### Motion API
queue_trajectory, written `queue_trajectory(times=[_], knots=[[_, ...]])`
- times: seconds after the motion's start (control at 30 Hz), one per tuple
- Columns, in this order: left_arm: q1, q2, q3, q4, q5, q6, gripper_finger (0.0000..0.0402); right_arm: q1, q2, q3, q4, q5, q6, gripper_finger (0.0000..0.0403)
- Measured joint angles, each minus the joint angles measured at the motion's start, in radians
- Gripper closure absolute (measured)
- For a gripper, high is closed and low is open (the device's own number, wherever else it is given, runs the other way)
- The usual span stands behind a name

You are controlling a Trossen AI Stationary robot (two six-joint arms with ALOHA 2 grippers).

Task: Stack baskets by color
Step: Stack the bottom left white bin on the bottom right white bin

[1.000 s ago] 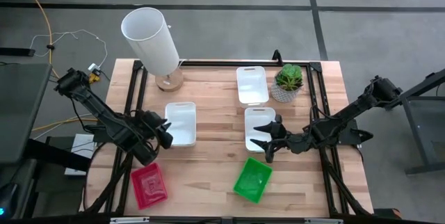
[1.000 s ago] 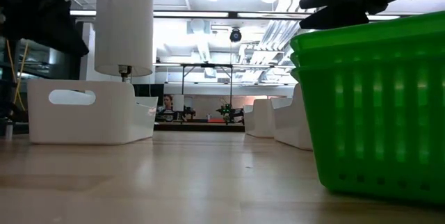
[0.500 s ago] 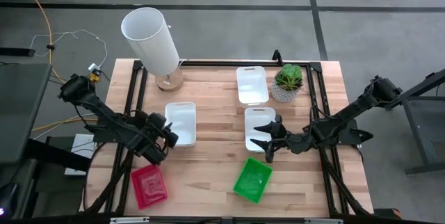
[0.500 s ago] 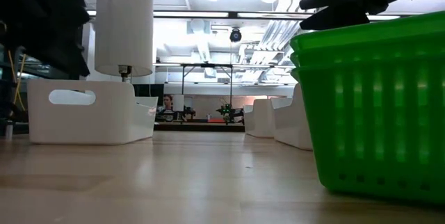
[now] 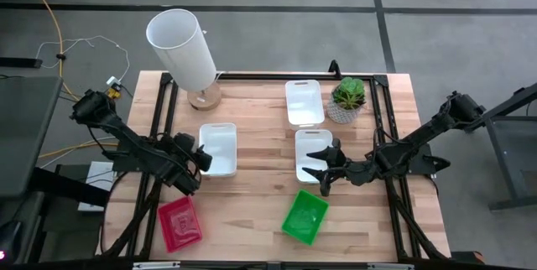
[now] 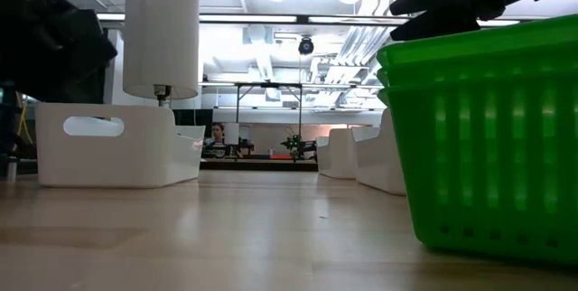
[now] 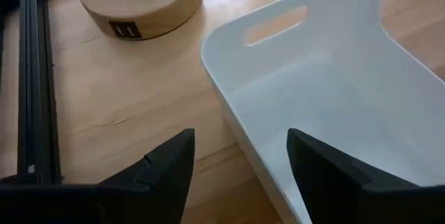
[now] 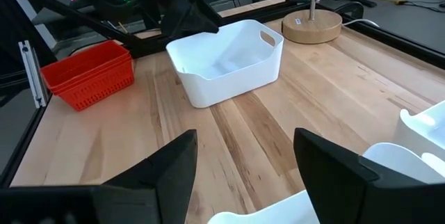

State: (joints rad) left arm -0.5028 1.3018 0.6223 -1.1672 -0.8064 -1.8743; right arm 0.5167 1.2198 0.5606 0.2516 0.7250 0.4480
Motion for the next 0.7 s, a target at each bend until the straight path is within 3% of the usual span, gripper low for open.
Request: queue_trajectory(times=[0.27, 0.5, 0.7], knots=[[0.002, -0.007, 0.000, 0.045, 0.010, 0.004, 0.0185, 0.000, 0.000, 0.000, 0.000, 0.004, 0.000, 0.0176], [0.064, -0.007, 0.000, 0.175, 0.033, 0.163, 0.0187, 0.000, 0.000, 0.000, 0.000, 0.004, 0.000, 0.0176], [0.092, -0.007, 0.000, 0.175, 0.049, 0.190, 0.0230, 0.000, 0.000, 0.000, 0.000, 0.003, 0.000, 0.0176]])
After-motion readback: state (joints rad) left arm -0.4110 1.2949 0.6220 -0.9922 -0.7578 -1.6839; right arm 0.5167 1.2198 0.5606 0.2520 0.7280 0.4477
